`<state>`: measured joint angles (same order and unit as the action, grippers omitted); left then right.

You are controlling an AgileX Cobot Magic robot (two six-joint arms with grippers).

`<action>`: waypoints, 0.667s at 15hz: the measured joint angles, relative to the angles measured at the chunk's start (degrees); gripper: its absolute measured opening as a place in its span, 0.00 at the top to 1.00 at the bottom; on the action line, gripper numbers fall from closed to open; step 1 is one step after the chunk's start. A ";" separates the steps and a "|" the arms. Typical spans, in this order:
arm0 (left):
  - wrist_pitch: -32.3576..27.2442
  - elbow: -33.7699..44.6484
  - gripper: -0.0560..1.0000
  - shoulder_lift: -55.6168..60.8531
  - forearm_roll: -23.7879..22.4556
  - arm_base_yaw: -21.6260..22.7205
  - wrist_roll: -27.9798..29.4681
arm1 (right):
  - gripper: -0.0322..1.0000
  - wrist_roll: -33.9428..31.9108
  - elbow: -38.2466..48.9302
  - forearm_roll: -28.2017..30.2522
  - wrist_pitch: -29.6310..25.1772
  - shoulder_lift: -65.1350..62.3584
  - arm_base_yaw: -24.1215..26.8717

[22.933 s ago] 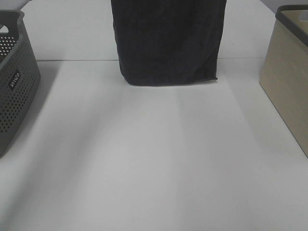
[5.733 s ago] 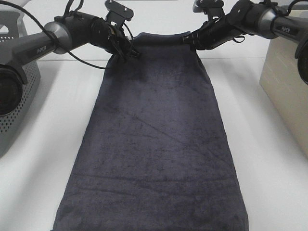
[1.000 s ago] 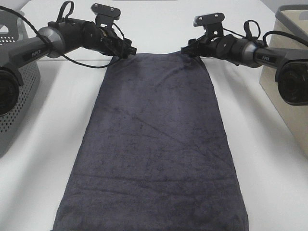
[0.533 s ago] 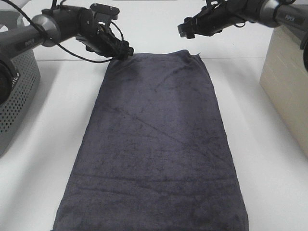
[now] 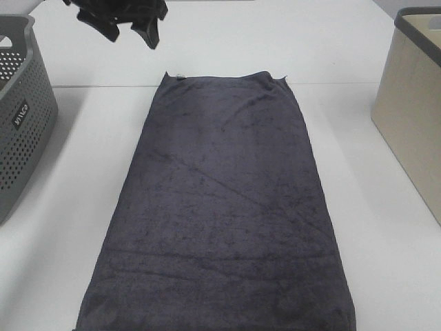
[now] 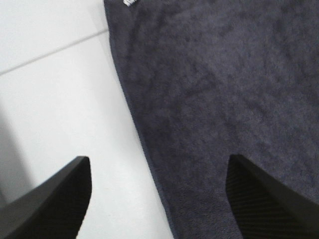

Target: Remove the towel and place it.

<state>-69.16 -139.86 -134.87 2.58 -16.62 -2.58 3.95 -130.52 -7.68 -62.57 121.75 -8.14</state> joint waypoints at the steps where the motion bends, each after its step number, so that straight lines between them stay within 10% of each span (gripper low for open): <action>1: -0.06 0.00 0.28 1.89 -0.34 1.15 0.57 | 0.13 -0.92 0.00 0.34 -1.83 -2.41 1.15; 6: -0.23 0.63 0.28 12.09 -0.97 16.04 3.50 | 0.13 -3.38 2.12 1.03 -6.99 -9.11 12.61; 10: -0.17 17.88 0.28 26.87 0.17 18.22 3.50 | 0.14 -3.04 23.89 2.35 -6.99 -27.16 12.49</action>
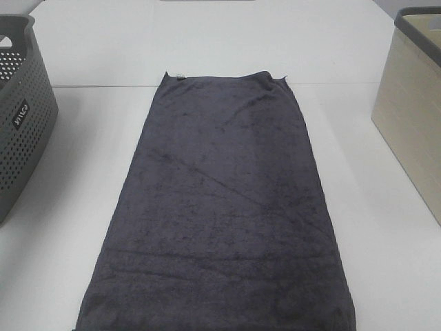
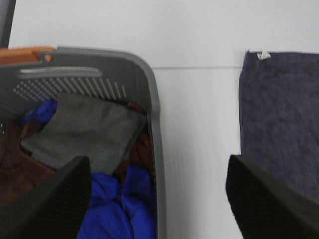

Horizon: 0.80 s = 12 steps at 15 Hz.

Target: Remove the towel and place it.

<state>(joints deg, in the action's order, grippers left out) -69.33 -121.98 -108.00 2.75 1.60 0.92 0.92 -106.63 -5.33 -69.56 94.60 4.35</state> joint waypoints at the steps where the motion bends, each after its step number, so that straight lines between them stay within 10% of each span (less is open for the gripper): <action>1: -0.06 7.68 0.28 5.79 0.00 0.00 0.00 | 0.14 0.00 7.85 0.40 -0.06 -7.56 0.00; 6: 8.82 44.92 0.28 39.94 -1.20 0.00 0.74 | 0.15 0.17 40.39 2.23 -0.29 -44.46 0.00; 12: 19.65 75.06 0.28 70.87 -9.34 0.00 1.26 | 0.15 0.57 59.99 7.96 -0.40 -76.49 0.00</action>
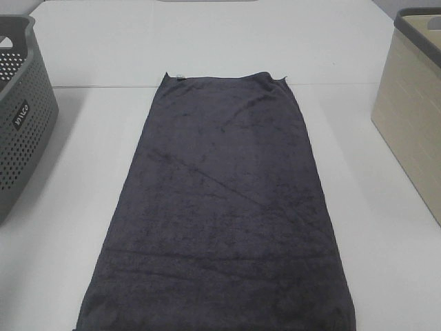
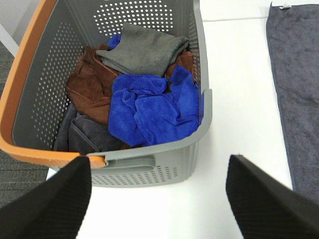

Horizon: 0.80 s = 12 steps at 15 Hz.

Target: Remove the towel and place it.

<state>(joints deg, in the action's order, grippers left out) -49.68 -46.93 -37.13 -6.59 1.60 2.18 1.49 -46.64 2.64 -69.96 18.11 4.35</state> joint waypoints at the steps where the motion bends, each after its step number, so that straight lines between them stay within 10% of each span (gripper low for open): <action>1: 0.11 2.75 0.28 3.78 -0.11 0.00 0.00 | 0.15 0.11 1.55 0.74 0.00 -2.92 0.00; 12: -9.85 17.48 0.28 37.30 3.32 0.00 -0.52 | 0.15 2.92 15.64 -2.64 3.09 -18.39 0.00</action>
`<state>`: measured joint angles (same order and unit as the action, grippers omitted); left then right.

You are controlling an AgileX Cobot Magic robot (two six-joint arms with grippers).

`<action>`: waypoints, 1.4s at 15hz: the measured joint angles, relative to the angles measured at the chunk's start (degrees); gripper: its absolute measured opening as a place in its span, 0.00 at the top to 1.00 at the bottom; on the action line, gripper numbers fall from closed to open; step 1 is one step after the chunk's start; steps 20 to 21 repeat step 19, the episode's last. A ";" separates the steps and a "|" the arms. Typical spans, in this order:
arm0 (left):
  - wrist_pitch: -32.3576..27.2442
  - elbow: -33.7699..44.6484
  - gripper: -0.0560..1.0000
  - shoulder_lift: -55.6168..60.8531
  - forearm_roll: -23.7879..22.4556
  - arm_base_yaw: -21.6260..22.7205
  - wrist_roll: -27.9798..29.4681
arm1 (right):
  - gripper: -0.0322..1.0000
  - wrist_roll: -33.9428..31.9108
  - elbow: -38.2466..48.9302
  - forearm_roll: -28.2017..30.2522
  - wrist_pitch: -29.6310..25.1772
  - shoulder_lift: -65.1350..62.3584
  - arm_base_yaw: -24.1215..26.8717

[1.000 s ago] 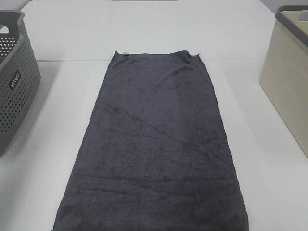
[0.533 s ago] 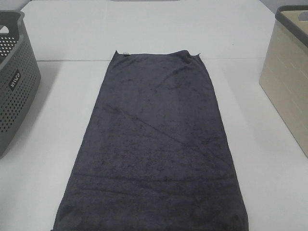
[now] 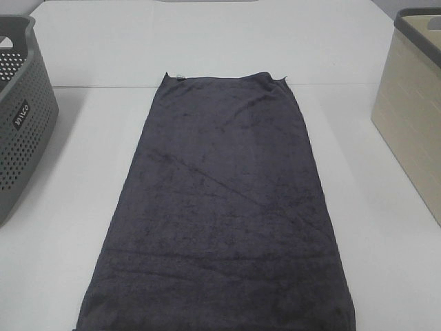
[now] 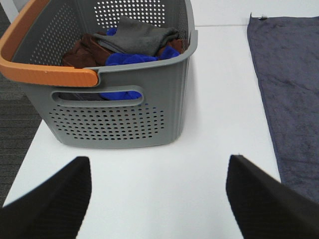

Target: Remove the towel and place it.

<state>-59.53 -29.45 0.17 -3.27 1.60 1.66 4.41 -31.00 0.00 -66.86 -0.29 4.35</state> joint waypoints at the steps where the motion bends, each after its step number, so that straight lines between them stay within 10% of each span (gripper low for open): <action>1: -0.11 0.34 0.28 0.06 1.15 0.00 -0.86 | 0.15 0.40 0.00 -0.52 0.11 0.00 0.00; 21: -0.17 0.34 0.28 0.11 3.27 0.00 -1.66 | 0.15 0.97 2.35 -0.80 5.90 0.00 0.00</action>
